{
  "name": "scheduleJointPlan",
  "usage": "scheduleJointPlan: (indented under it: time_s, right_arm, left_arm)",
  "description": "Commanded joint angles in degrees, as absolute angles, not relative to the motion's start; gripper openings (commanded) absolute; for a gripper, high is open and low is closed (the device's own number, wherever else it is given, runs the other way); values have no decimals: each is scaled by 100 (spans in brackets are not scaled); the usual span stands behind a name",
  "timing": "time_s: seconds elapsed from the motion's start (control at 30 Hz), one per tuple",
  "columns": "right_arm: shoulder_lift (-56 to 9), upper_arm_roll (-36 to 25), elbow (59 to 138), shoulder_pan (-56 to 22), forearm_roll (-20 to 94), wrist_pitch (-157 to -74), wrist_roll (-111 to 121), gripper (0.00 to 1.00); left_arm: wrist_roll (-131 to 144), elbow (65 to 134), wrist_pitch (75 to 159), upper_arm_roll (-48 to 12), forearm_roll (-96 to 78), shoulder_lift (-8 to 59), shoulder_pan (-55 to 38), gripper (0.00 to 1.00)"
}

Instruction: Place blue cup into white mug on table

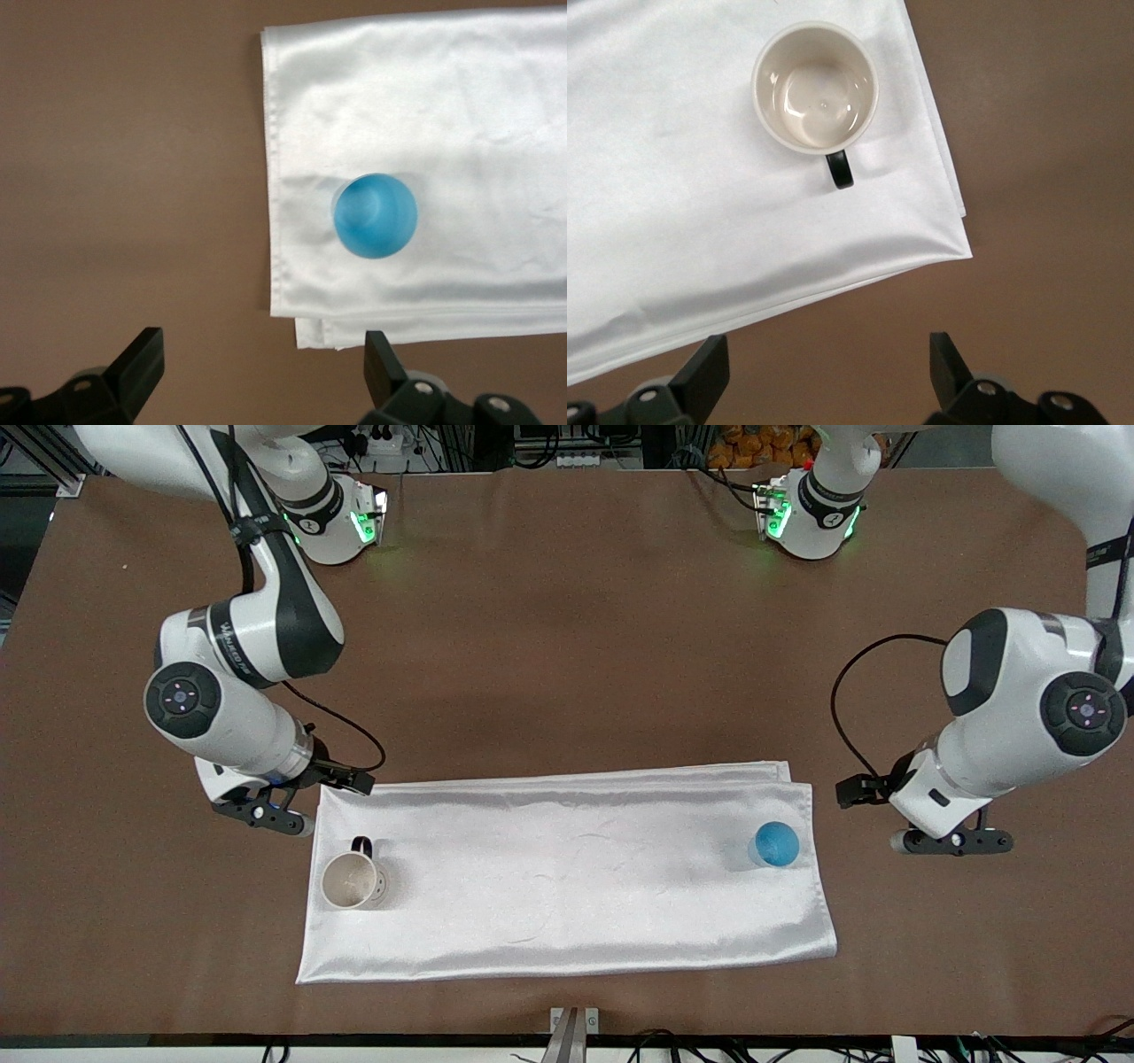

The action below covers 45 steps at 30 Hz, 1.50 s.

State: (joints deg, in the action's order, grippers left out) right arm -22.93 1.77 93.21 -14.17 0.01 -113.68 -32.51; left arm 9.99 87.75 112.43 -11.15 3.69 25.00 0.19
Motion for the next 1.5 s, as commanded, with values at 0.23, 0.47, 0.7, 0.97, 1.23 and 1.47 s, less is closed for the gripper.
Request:
scheduleJointPlan:
  time_s: [0.23, 0.47, 0.7, 0.97, 1.23, 1.47]
  right_arm:
    - [-2926, 149, 8877, -1600, 53, -11557, -3463, 100]
    - [-3146, 149, 8877, -1635, 62, -11953, -3454, 100]
    - [-3348, 149, 8868, -1661, 18, -12102, -3454, 100]
    - [-3612, 141, 8868, -1582, 18, -12296, -3463, 100]
    - [-3832, 132, 8824, -1371, 35, -12375, -3507, 100]
    - [-3999, 132, 8754, -1204, 281, -12384, -3498, 100]
  left_arm:
    - [976, 8684, 12023, -1099, 237, 3234, -53, 100]
    - [1256, 8701, 12234, -1090, 290, 3454, -246, 100]
    - [1345, 8736, 12462, -1081, 334, 3630, -264, 100]
    - [1362, 8736, 12551, -1072, 343, 3814, -281, 100]
    - [1362, 8780, 12639, -1072, 343, 3885, -273, 100]
    - [1362, 8789, 12639, -1072, 343, 3955, -272, 99]
